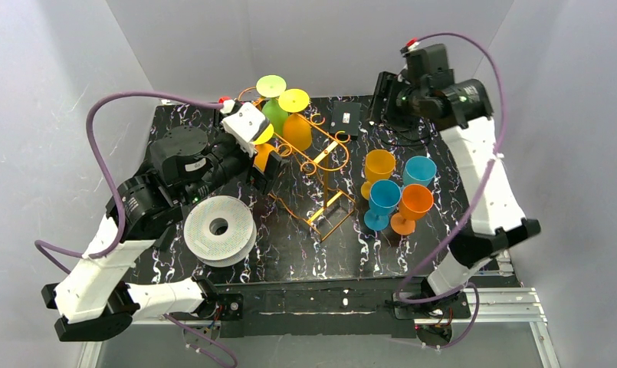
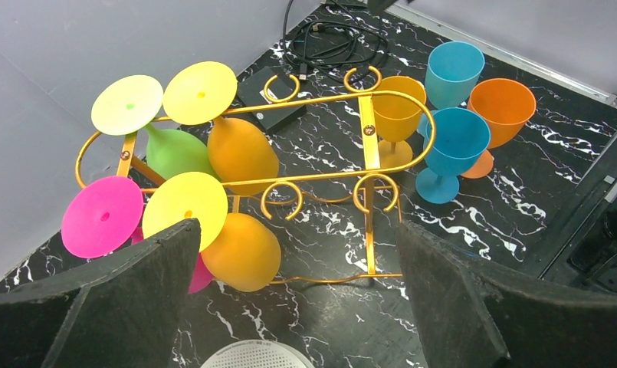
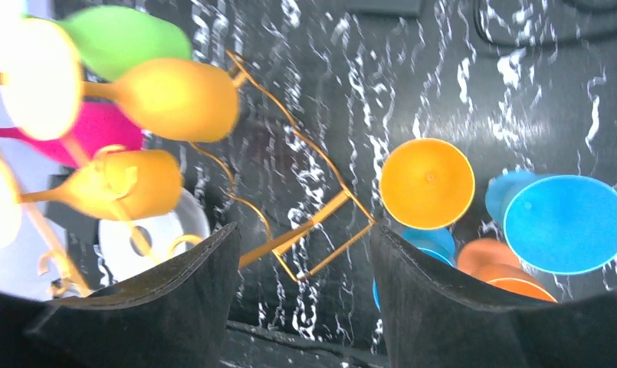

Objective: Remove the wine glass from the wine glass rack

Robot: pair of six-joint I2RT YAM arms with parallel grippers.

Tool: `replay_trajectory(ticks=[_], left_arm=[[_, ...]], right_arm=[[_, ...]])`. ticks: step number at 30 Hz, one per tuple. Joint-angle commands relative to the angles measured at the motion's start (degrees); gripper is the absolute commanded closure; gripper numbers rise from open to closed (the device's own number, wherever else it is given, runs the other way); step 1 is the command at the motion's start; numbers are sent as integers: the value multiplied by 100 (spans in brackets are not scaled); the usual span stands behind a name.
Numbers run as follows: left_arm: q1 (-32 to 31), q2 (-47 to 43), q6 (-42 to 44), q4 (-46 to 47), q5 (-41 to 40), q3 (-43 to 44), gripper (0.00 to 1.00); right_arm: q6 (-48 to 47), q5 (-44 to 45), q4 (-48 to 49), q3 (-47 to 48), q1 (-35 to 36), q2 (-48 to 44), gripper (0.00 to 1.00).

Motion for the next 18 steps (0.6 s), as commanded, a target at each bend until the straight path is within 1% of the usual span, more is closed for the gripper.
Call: replay_trajectory(ticks=[1,5,12,18], left_arm=[[25,66,135,30,-134,311,0],[21,125,139,-51,-138,422,0],[23,188,337,-293,-299,621,0],[21,120,585,-395,-579,603,0]], right_arm=[[-120,-413,920,-68,27,-761,29],[36,-583,1589,-444,27,-1380,28],[279,-511,1969,-711,27,-2174,28],[459,-318,2334,-1666,27,-3176,28]])
